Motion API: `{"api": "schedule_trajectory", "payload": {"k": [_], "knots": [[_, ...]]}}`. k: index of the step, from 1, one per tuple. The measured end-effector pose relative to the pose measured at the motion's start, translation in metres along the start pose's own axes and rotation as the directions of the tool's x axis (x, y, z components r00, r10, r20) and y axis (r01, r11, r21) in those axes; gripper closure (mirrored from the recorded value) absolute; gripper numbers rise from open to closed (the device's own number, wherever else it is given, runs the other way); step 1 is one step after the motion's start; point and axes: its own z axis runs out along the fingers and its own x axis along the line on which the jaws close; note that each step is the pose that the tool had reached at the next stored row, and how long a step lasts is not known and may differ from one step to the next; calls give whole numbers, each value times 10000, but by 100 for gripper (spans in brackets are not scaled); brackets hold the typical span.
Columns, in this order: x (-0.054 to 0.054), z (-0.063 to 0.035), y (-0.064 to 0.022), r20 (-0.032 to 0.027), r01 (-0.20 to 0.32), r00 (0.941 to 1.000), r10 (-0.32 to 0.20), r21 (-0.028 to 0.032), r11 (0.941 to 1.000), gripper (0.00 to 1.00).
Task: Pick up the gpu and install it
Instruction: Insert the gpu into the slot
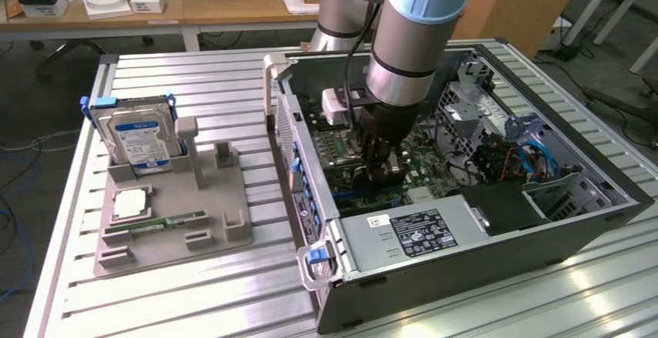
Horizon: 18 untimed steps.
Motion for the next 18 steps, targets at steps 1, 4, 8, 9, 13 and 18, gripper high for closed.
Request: {"api": "schedule_trajectory", "payload": {"k": [1, 4, 8, 9, 13, 18], "knots": [[0, 0, 0, -1, 0, 10000, 0, -1, 10000, 74], [0, 0, 2, -1, 0, 10000, 0, 0, 10000, 74], [1, -1, 4, 0, -1, 10000, 1, 7, 10000, 74], [1, -3, 4, 1, -1, 10000, 1, 15, 10000, 74], [0, -8, 7, 4, 0, 10000, 0, 56, 10000, 74], [-4, -11, 7, -4, 1, 10000, -1, 55, 10000, 74]]}}
